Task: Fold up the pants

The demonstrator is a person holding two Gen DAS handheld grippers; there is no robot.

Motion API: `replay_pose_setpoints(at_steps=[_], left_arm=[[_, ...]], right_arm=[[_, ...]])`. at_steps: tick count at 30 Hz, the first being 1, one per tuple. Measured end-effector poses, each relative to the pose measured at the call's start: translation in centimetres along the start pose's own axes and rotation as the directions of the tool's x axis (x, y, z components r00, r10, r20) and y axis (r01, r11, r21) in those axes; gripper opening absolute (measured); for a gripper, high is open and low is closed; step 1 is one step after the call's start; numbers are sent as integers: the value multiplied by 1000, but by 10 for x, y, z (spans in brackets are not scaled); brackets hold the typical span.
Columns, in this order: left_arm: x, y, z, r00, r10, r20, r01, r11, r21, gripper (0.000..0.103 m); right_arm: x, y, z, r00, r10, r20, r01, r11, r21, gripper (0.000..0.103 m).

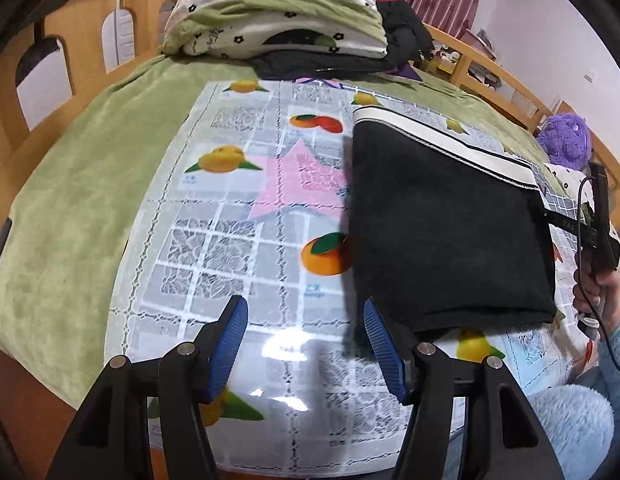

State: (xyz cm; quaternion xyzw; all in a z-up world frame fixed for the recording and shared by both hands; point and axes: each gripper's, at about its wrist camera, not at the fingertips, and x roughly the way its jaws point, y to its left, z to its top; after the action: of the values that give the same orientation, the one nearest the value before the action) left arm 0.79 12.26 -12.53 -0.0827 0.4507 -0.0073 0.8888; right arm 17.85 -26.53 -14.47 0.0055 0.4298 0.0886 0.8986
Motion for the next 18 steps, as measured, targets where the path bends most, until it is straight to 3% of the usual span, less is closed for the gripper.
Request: replay_pose_setpoints(at_steps=[13, 18], left_arm=[[-8, -27, 6, 1000, -4, 20, 3, 999, 48, 58], [-4, -29, 16, 1000, -15, 27, 14, 999, 34, 58]], right_arm=[[-24, 4, -29, 999, -36, -27, 37, 999, 20, 21], [-26, 10, -37, 995, -87, -40, 87, 996, -12, 20]])
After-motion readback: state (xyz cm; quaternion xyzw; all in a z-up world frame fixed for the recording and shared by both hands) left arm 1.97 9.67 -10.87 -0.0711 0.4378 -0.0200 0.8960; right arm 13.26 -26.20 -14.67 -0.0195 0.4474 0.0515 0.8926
